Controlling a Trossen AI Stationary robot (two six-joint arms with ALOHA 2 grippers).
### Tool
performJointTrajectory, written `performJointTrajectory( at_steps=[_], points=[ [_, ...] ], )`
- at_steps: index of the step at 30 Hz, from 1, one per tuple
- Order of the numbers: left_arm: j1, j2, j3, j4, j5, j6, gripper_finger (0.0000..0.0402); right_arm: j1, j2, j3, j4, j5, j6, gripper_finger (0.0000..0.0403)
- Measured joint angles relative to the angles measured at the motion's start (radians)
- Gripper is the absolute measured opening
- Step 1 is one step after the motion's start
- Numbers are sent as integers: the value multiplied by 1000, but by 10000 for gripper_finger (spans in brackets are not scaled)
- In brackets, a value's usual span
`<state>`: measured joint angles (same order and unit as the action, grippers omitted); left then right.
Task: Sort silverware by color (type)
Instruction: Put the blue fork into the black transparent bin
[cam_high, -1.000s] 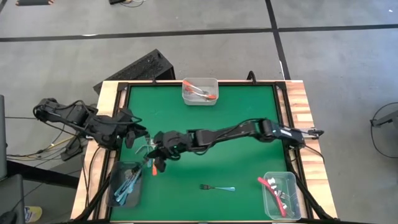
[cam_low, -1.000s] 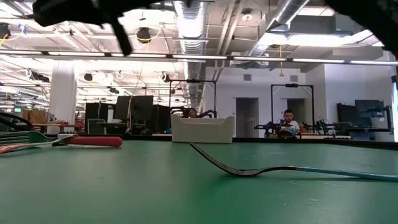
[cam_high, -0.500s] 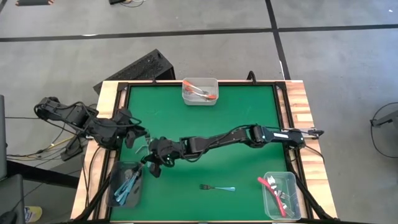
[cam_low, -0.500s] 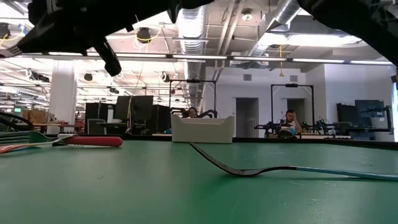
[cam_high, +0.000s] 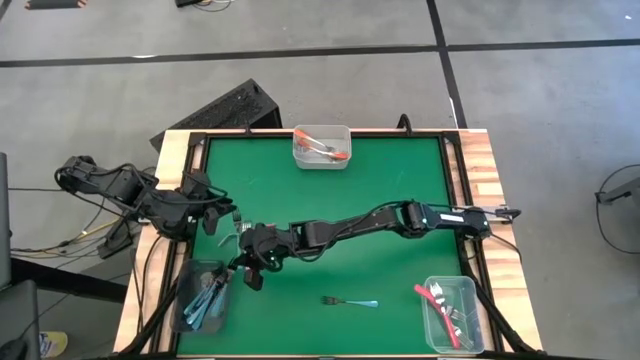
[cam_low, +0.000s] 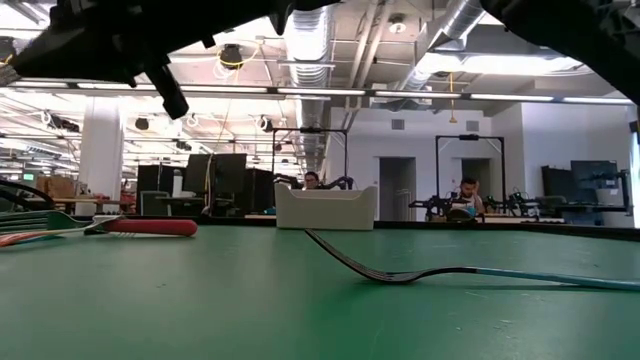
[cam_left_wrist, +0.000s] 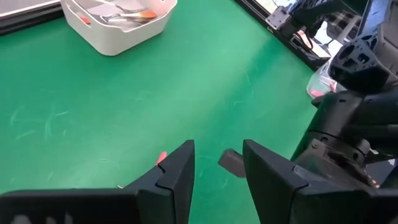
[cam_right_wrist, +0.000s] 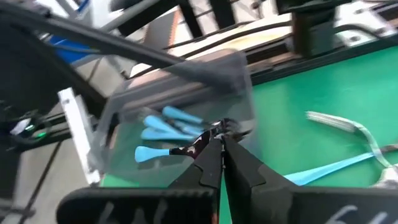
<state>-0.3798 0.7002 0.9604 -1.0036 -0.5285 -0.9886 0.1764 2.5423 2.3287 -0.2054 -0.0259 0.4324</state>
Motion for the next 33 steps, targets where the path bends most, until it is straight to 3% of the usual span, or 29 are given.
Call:
performJointTrajectory(
  at_steps=[15,18,23,28,33],
  points=[
    [0,68,-1,40,-26,-29,122,-1,0,0,91,-25,3,58],
    [1,100,-1,46,-26,-27,122,-1,-1,0,100,-24,15,84],
    [1,154,-1,63,-5,-27,122,0,-2,0,89,-3,106,167],
    [-2,190,-1,86,9,-31,122,-6,-3,0,-44,1,214,232],
    [-19,192,-1,84,4,-43,122,-3,-61,0,-388,37,284,233]
  ],
)
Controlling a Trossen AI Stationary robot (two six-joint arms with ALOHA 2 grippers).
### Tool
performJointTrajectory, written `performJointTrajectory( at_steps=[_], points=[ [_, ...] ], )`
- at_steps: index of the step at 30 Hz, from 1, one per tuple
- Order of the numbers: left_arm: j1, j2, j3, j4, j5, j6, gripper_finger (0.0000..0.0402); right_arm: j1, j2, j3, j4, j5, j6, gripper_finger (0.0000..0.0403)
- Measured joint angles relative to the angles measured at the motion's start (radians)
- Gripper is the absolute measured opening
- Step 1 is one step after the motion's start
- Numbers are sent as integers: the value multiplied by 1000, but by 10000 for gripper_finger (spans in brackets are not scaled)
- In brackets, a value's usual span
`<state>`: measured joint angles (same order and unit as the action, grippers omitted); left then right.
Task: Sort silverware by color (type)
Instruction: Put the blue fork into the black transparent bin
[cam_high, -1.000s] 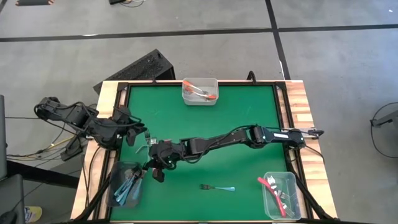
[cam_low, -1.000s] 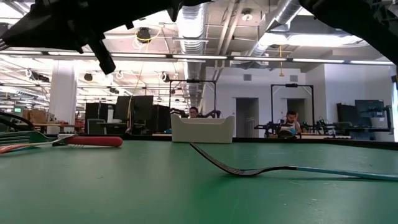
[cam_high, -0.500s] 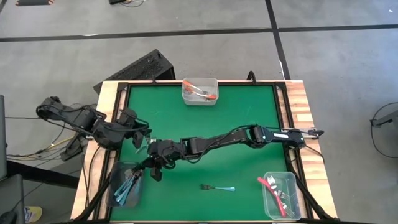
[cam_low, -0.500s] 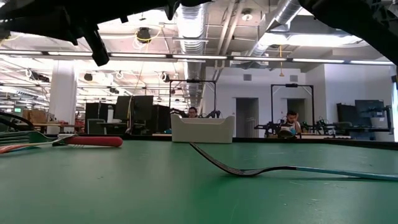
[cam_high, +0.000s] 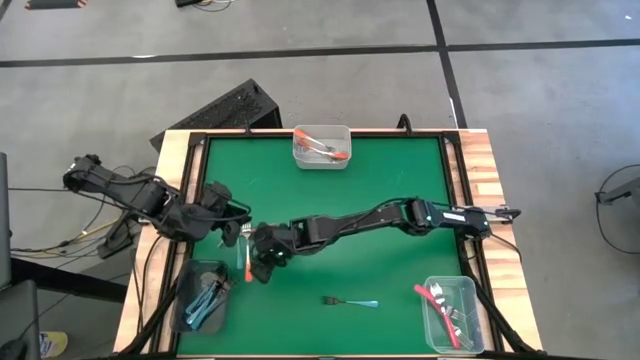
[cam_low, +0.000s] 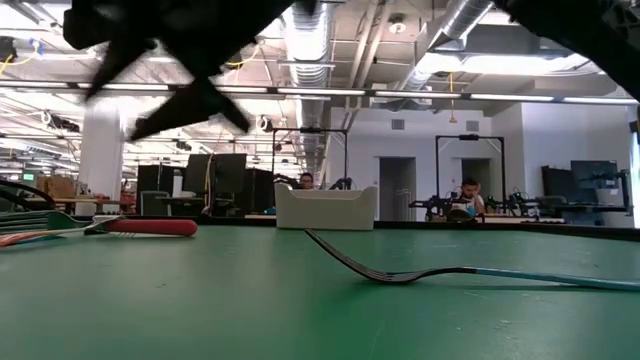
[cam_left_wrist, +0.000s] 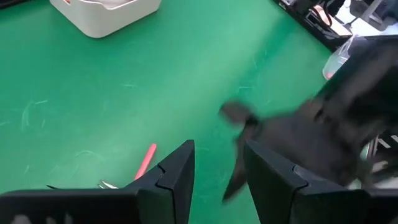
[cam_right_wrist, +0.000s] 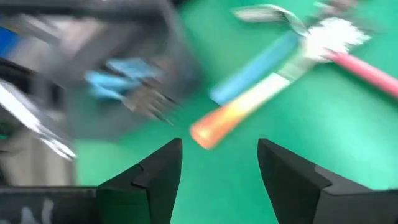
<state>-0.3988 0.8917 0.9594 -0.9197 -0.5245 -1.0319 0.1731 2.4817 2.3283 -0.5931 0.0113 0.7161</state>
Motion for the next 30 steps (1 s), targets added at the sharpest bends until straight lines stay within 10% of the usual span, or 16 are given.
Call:
performJointTrajectory(
  at_steps=[13,30],
  points=[
    [-23,9,0,20,-41,34,121,192,-120,-1,-685,288,-85,209],
    [-26,58,0,101,-33,209,116,289,-290,-551,-341,13,58,174]
  ],
)
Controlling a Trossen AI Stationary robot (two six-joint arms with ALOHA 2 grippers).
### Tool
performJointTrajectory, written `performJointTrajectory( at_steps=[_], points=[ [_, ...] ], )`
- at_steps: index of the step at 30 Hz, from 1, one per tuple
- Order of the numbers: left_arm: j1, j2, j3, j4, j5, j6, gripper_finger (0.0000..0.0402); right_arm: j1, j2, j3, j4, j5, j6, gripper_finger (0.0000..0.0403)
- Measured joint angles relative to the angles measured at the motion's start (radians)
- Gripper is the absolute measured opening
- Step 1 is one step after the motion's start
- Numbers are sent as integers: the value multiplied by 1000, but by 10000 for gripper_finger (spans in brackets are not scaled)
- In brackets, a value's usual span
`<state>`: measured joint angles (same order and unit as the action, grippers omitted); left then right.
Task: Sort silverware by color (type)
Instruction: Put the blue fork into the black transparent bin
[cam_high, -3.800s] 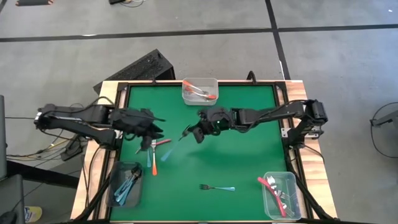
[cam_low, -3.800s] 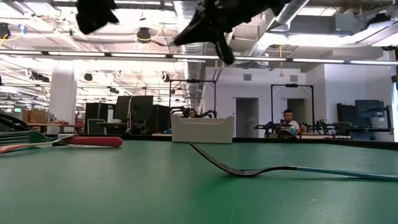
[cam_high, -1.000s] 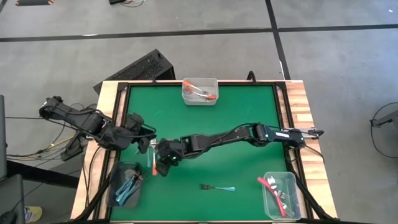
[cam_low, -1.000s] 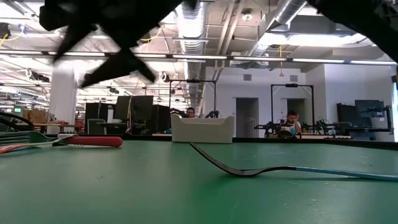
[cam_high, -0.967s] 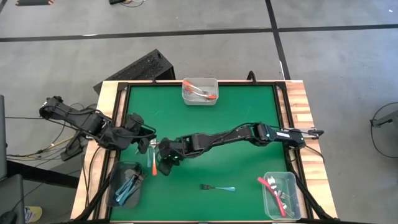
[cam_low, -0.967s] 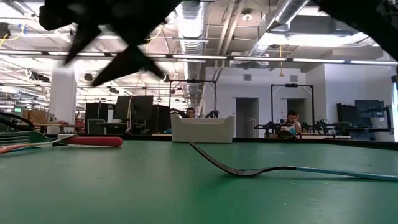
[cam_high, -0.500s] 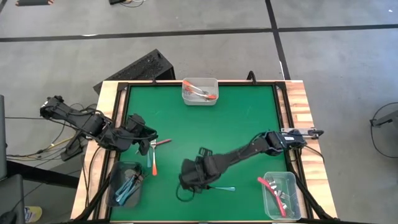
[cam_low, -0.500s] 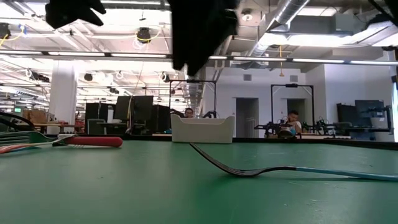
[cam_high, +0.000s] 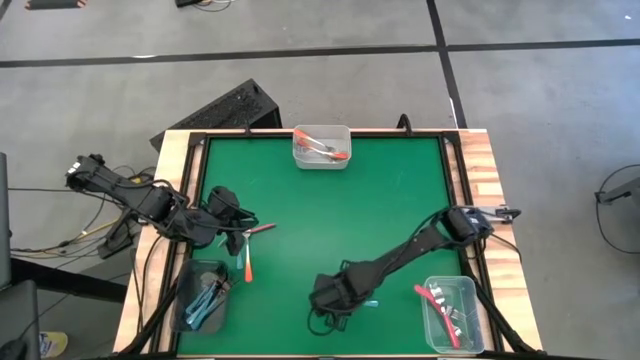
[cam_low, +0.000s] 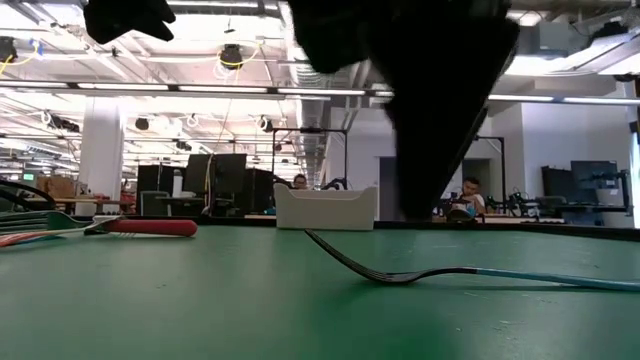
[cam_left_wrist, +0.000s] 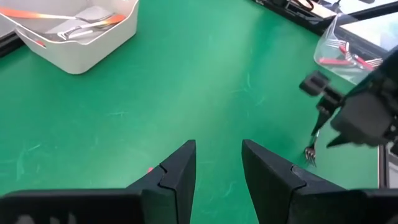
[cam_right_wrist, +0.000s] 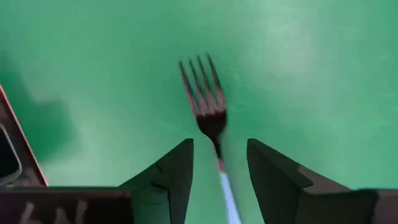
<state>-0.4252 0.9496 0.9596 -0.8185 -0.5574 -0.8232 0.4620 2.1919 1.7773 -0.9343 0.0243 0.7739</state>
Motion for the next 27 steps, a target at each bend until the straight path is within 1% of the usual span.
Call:
performJointTrajectory(
  at_steps=[3,7,11,16,19,22,23,24,25,27],
  points=[
    [0,0,0,0,3,19,116,14,-34,-64,13,1,-22,171],
    [1,0,0,0,-6,49,116,31,-32,-131,57,-2,-67,171],
    [1,0,0,-2,-6,60,116,40,-8,-132,125,-56,-102,171],
    [1,0,0,-7,-5,44,116,36,0,-133,137,-46,-108,164],
    [1,0,0,-7,-4,44,116,20,0,-137,130,-31,-91,128],
    [1,0,0,-7,-1,54,116,-3,-1,-139,121,-40,-59,60],
    [1,0,0,-7,4,62,116,-12,-2,-139,122,-44,-28,36],
    [1,0,0,-7,8,68,116,-23,-2,-139,133,-47,13,21],
    [1,0,0,-7,12,74,116,-36,-2,-139,147,-53,65,16],
    [1,0,0,-7,21,86,116,-64,-12,-140,191,-41,163,23]
  ],
)
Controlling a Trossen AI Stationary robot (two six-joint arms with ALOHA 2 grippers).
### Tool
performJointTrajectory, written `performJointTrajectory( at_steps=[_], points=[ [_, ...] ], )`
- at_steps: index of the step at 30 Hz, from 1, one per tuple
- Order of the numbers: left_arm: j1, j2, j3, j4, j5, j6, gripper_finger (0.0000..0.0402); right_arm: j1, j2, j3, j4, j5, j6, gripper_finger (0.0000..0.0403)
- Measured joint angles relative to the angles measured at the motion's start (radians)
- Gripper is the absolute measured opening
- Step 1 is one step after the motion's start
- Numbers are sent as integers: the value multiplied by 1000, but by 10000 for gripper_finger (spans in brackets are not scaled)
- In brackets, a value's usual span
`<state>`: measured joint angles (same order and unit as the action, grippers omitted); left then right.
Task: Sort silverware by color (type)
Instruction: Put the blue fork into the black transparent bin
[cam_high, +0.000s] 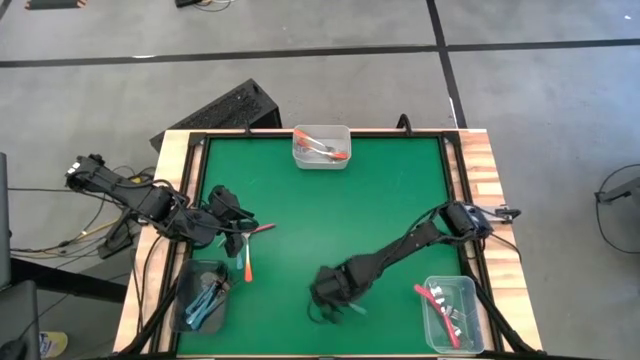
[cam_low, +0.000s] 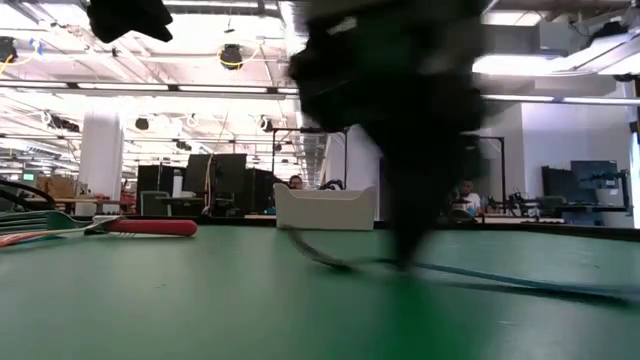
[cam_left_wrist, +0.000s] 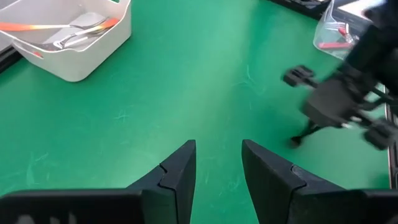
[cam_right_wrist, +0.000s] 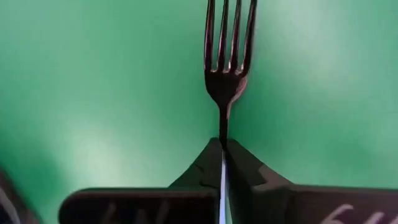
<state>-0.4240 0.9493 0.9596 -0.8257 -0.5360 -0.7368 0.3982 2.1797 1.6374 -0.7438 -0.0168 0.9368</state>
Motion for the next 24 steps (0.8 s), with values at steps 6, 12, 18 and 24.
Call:
performJointTrajectory(
  at_steps=[6,12,18,24],
  points=[
    [-3,-13,0,1,15,21,116,-75,-88,-1,112,120,111,14],
    [-4,-18,0,8,35,22,116,-134,-207,-1,212,173,38,7],
    [-18,-19,0,131,48,125,116,-193,-319,1,377,100,-143,7],
    [-18,-20,0,332,78,294,116,-253,-377,0,497,-100,-302,6]
  ],
)
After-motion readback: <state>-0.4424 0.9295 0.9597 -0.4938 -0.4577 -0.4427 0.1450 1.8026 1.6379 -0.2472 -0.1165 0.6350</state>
